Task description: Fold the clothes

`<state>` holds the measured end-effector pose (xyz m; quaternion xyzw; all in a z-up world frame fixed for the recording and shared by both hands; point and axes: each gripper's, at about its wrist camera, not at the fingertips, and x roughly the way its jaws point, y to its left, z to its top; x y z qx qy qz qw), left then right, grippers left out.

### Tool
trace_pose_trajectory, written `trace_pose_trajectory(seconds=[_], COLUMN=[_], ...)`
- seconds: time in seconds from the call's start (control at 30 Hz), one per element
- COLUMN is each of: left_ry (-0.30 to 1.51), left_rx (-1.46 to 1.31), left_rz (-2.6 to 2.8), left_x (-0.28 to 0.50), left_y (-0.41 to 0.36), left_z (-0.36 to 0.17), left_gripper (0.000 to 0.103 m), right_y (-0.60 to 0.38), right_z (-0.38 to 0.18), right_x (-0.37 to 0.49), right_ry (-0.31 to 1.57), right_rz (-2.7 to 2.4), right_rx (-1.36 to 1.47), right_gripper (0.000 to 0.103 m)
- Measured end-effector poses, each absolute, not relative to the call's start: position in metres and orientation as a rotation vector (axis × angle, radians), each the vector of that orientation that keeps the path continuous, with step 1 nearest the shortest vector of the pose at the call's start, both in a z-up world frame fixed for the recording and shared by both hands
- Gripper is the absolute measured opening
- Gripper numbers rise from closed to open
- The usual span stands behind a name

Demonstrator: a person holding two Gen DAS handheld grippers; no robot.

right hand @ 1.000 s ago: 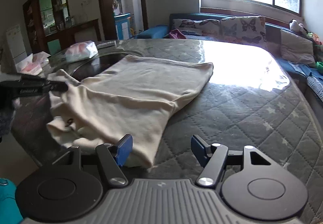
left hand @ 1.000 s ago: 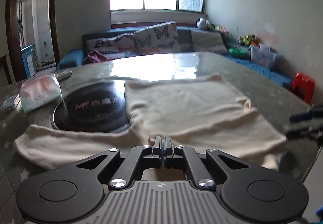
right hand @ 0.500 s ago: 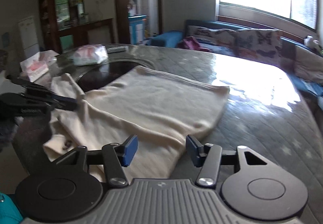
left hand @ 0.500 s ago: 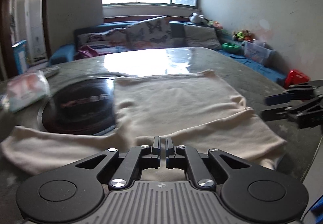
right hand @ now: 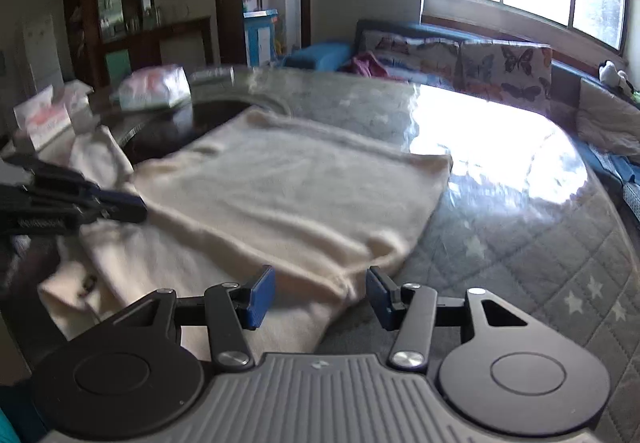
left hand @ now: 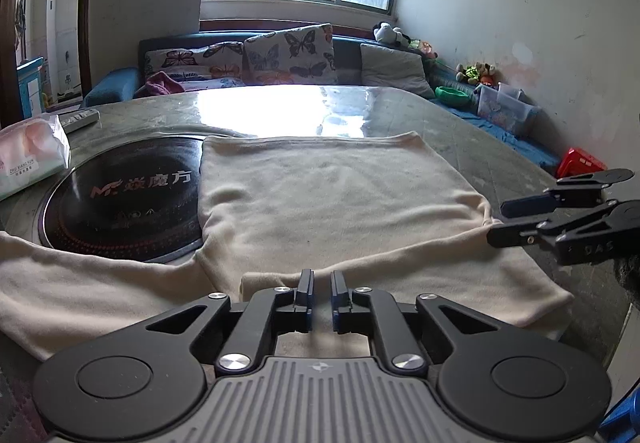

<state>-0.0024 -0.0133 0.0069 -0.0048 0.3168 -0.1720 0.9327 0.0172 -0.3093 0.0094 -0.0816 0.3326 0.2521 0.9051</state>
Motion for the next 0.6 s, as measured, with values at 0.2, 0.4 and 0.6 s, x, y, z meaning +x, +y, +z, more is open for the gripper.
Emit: trace_pose_trajectory(seconds=[0.2,0.4,0.6], left_ry=[0.654,0.651,0.649], left_rx=[-0.012,-0.044,-0.067], left_rz=[-0.358,-0.359,-0.334], left_x=[0.002,0.000,-0.005], left_y=[-0.017,-0.010,-0.001], left_z=[0.004,0.003,0.003], left_gripper=[0.012,0.012,0.012], right_y=[-0.296,-0.316,-0.301], right_z=[0.003,-0.001,0.008], right_x=[0.035,0.035,0.025], right_ry=[0.710,0.734,0.694], right_rz=[0.539,0.475,0.522], right_rx=[-0.167,-0.109,-0.156], right_gripper=[0.051,0.052,0.054])
